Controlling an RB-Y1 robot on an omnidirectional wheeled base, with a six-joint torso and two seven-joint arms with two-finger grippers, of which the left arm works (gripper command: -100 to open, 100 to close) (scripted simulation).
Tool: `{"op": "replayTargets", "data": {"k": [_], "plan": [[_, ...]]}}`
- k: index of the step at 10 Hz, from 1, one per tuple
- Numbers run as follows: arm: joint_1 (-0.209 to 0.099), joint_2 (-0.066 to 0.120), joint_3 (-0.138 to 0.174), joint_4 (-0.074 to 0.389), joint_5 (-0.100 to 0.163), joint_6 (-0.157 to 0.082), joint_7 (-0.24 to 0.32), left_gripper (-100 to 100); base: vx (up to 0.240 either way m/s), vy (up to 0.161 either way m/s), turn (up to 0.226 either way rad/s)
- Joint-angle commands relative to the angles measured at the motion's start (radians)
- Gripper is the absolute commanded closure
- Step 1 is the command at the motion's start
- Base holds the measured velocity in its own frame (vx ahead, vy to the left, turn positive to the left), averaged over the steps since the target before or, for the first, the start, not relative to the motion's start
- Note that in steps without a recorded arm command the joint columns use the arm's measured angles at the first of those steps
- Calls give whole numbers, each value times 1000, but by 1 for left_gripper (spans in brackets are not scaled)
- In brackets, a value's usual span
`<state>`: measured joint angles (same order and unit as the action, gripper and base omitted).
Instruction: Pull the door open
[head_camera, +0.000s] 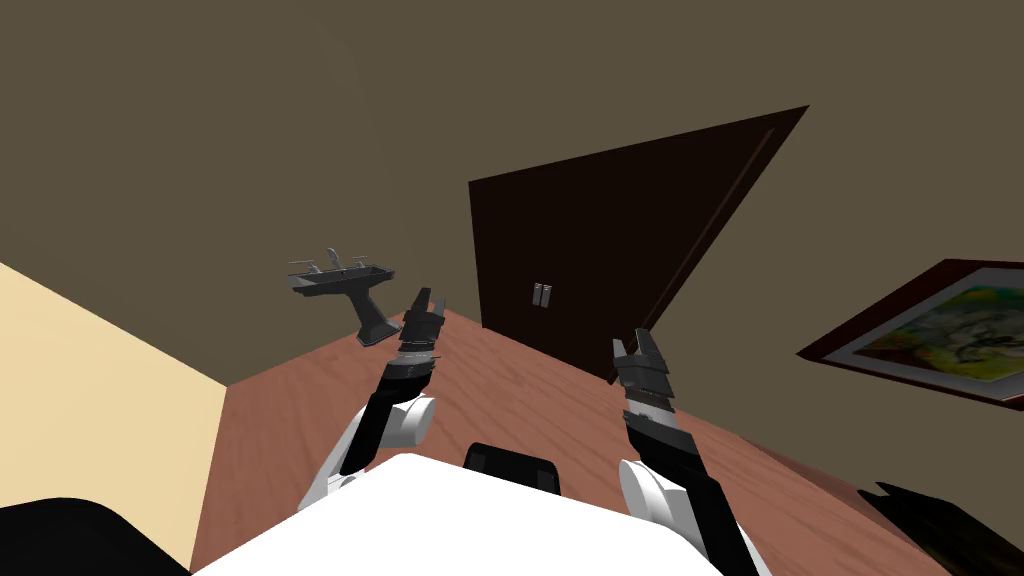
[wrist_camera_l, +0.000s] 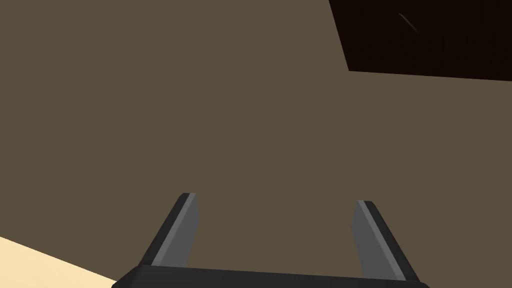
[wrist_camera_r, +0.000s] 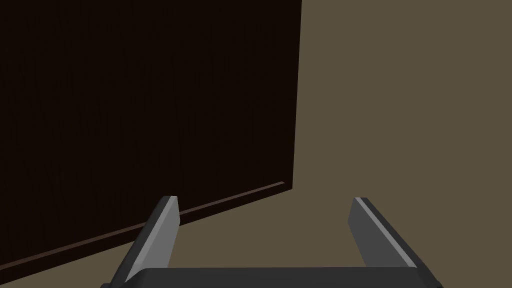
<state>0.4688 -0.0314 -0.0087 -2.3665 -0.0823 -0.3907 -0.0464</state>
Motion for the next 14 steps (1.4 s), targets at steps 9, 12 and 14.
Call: {"op": "replayTargets", "data": {"k": [9, 12, 14], "plan": [[-92, 57, -2, 193, 19, 10, 26, -100, 94, -18, -43], [-124, 72, -3, 260, 26, 13, 35, -100, 86, -26, -41], [-147, 82, -4, 307, 30, 15, 41, -100, 95, -19, -49]]}}
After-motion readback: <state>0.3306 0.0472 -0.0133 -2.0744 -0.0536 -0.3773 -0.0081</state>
